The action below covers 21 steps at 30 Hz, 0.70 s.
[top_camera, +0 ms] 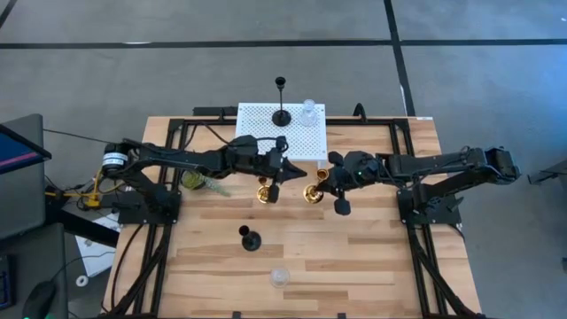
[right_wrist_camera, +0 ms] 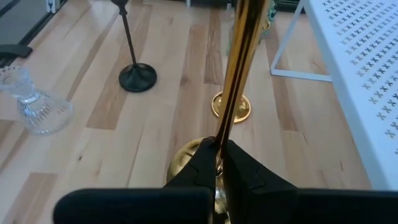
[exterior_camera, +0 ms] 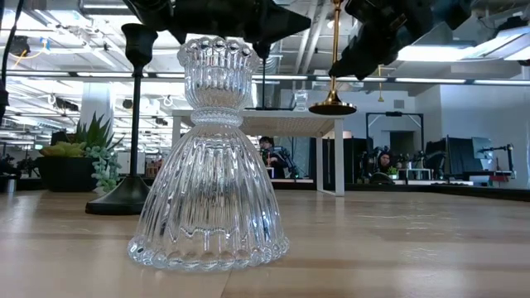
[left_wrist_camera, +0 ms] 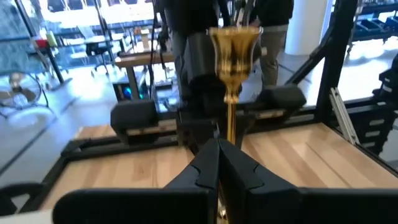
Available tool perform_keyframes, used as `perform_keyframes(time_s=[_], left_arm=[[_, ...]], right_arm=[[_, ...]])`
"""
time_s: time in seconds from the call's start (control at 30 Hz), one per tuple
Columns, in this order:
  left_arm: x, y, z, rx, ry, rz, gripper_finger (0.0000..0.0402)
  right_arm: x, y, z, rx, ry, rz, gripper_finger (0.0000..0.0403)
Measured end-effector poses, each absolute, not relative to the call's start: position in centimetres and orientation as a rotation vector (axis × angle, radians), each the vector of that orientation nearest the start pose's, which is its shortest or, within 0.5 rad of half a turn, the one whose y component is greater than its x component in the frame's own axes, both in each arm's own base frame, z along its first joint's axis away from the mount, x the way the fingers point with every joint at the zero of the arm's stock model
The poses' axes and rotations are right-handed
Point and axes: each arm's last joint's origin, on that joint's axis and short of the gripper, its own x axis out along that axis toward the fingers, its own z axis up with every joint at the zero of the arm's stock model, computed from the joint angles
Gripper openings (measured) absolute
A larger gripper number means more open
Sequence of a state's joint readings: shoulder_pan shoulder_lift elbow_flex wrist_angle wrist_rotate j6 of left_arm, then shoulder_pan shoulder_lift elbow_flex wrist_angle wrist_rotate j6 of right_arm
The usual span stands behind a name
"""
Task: Pick & Place candle stick holders
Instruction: Put the bottom gold metal candle stand on the shelf
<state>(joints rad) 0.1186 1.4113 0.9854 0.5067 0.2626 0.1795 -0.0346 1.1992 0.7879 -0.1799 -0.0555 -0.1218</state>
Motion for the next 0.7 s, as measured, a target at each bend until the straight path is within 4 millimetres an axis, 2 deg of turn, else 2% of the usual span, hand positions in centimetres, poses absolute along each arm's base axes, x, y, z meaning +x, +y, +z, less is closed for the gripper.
perform_keyframes(time_s=[0.17,0.5,0.7], left_arm=[[32.8,3.1,31.7,0.193,-0.096,-0.138,0.0022],[34.1,3.2,30.9,0.152,-0.166,-0.136,0.0113],[34.1,2.3,31.1,0.153,-0.186,-0.159,0.0147]], right_arm=[[25.3,-1.0,25.3,-0.091,0.588,0.045,0.0],[25.3,-0.9,25.3,-0.092,0.589,0.046,0.0],[25.3,-0.9,25.3,-0.099,0.588,0.048,0.0]])
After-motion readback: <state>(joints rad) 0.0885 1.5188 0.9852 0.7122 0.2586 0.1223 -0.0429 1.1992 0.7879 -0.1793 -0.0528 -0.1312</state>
